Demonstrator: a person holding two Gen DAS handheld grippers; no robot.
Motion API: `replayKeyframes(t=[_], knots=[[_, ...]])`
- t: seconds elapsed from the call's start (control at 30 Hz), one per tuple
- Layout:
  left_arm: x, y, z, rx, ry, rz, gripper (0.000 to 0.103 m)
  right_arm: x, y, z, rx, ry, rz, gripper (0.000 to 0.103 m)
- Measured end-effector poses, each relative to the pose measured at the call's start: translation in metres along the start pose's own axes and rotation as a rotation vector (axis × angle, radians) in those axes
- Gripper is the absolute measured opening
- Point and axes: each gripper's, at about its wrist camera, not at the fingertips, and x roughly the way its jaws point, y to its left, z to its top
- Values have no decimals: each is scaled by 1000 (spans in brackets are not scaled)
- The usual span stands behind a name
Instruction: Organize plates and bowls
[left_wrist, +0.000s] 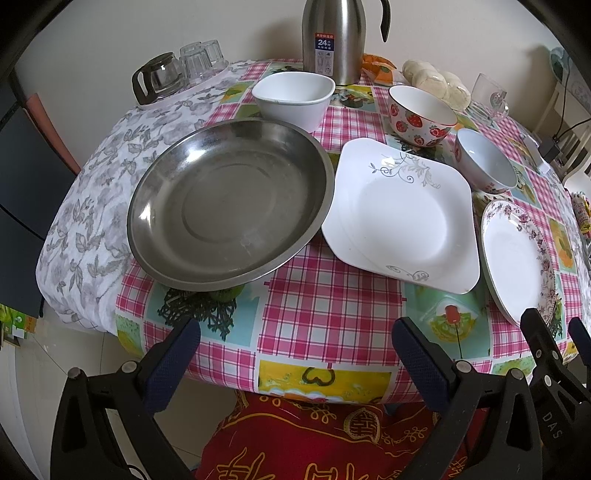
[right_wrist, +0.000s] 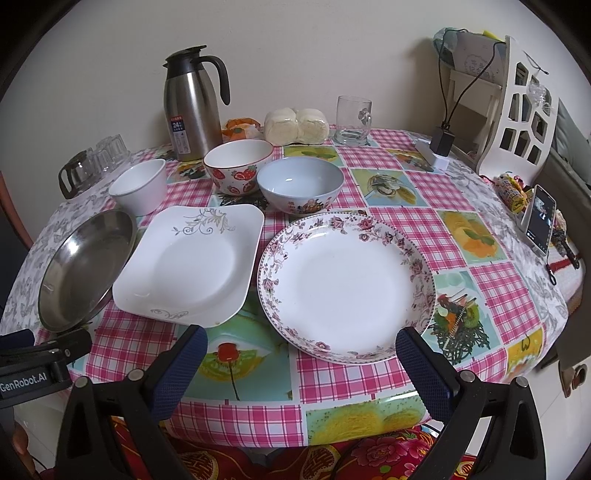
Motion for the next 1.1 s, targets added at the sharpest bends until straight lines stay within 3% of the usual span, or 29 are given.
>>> replayKeyframes(t=[0.93,1.1], knots=[[1,3,1,-26,0,0,103,3,6,4,-17,-4,8,103],[4,11,9,-60,-15,88,103,3,15,20,-18,-50,28,103]])
